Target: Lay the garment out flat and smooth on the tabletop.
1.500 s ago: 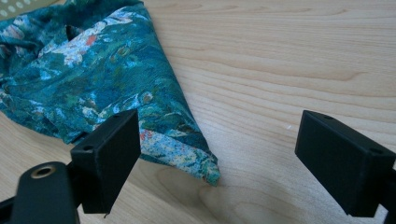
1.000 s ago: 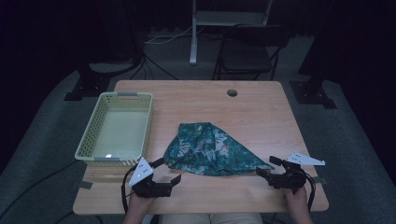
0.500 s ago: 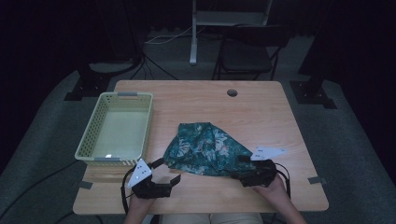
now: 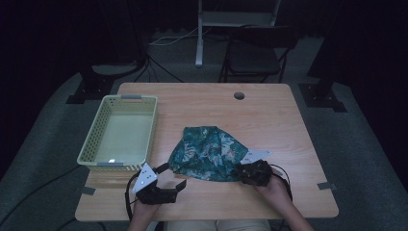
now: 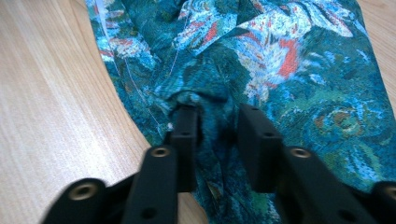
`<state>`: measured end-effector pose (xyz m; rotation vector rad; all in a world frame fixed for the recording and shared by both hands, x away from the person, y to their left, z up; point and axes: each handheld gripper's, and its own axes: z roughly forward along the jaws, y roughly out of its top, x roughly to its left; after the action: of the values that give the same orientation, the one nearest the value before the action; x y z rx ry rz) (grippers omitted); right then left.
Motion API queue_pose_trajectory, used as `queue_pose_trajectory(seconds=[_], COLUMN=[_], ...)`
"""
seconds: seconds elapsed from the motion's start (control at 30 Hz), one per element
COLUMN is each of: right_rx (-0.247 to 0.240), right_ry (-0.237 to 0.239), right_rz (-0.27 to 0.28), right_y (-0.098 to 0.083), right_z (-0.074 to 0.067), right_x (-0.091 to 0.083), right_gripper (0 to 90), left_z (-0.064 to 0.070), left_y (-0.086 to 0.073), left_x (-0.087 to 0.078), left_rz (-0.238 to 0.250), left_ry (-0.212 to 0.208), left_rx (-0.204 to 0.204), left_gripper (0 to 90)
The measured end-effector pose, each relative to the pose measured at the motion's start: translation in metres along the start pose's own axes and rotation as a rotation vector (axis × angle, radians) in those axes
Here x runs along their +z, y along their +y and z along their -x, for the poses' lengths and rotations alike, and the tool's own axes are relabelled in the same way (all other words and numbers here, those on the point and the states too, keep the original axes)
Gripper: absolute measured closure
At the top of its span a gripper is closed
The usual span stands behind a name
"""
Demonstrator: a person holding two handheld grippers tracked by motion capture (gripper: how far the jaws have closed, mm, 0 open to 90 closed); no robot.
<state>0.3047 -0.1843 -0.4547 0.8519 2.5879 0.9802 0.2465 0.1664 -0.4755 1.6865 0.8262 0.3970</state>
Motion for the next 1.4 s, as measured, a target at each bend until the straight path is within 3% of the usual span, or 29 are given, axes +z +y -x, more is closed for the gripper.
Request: queue_pose_trajectory(seconds=[0.1, 0.2, 0.43, 0.63, 0.83, 1.07, 1.4], right_rx=[0.0, -0.015, 0.049, 0.165, 0.281, 0.413, 0.585], right_ry=[0.014, 0.007, 0.027, 0.024, 0.007, -0.018, -0.056], right_rz=[0.003, 0.006, 0.059, 0.135, 0.165, 0.153, 0.102], right_y=[0.002, 0.004, 0.008, 0.011, 0.012, 0.004, -0.029], right_z=[0.001, 0.001, 0.021, 0.052, 0.089, 0.129, 0.172], right_x=[-0.004, -0.01, -0.027, -0.044, -0.05, -0.046, -0.035], right_gripper=[82.4, 87.1, 87.6, 87.6, 87.6, 87.6, 87.4], left_z=[0.0, 0.0, 0.0, 0.0, 0.0, -0.001, 0.0], left_y=[0.0, 0.0, 0.0, 0.0, 0.001, 0.001, 0.001], left_x=[0.0, 0.0, 0.0, 0.0, 0.002, 0.002, 0.003], left_rz=[0.002, 0.001, 0.0, 0.0, -0.017, -0.017, -0.029], left_ry=[0.001, -0.001, -0.003, 0.007, 0.015, 0.011, 0.021], left_rx=[-0.003, -0.007, -0.005, -0.006, -0.005, -0.018, -0.018], left_gripper=[10.1, 10.1, 10.1, 10.1, 10.1, 10.1, 10.2])
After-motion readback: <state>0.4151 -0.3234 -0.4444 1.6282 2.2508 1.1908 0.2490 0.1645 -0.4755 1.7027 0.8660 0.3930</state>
